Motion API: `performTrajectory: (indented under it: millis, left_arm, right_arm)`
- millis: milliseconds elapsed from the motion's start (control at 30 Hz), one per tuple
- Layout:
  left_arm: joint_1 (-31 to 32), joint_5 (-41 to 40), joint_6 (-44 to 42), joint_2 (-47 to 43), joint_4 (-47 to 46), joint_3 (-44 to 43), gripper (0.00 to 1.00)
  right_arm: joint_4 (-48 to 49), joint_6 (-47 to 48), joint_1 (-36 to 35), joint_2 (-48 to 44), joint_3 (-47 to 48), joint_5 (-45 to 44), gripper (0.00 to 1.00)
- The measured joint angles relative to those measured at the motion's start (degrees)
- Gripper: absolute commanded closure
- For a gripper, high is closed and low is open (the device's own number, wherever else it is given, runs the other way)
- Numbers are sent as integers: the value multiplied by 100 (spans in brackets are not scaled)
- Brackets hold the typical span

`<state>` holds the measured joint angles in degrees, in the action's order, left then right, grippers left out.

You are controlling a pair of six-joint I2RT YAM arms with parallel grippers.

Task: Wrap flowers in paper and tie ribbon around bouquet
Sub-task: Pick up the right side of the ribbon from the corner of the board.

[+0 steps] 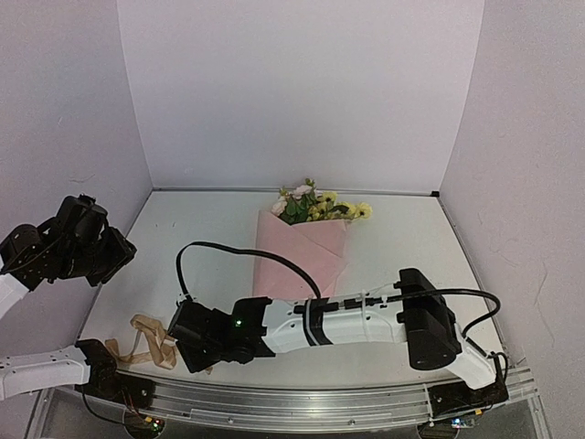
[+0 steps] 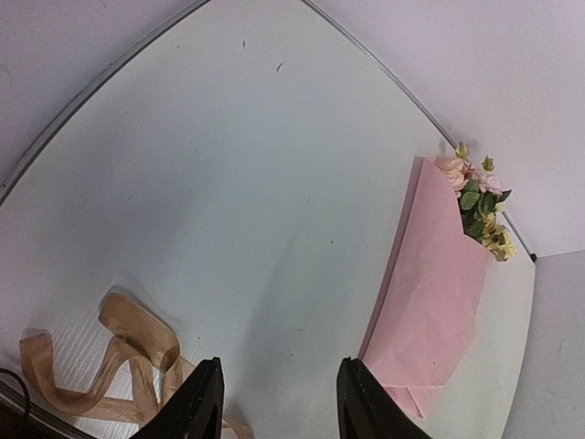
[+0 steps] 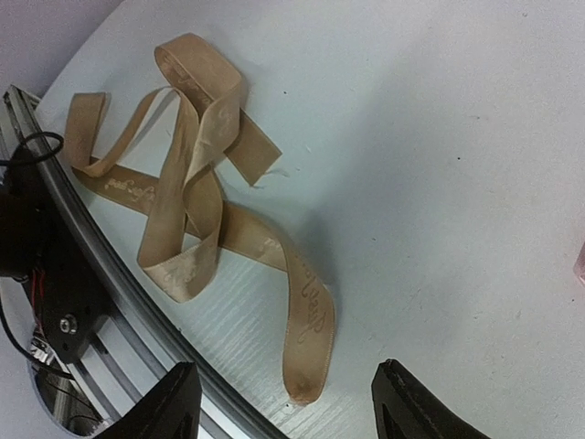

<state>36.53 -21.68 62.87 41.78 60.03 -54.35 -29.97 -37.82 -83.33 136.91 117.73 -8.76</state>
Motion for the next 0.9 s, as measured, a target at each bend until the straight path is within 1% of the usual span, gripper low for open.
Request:
performTrajectory:
  millis: [267,500,600,667,800,867,900]
  left_arm:
    - [0,-10,4,-15,16,-4,56]
    - [0,-4,18,-52,15,-2,56]
    - [0,-2,22,-50,13,2,56]
    - [0,-2,25,-50,12,5,56]
    - [0,3,57,-50,-3,41,56]
    - [0,15,81,-47,-11,103,56]
    - [0,31,101,-45,-18,142,56]
  right_arm:
    - [-778,367,-72,734,888,-357,36]
    - [-1144,530,-155,1038,1127,-471,46]
    - [-1227,555,-197,1113,1224,-494,51]
    - [-1247,586,-222,1184,1305,-497,58]
    - [-1302,593,-250,1262,1340,-537,77]
    - [-1284,578,-252,1262,1310,-594,94]
    - [-1248,544,-254,1253,1269,-640,99]
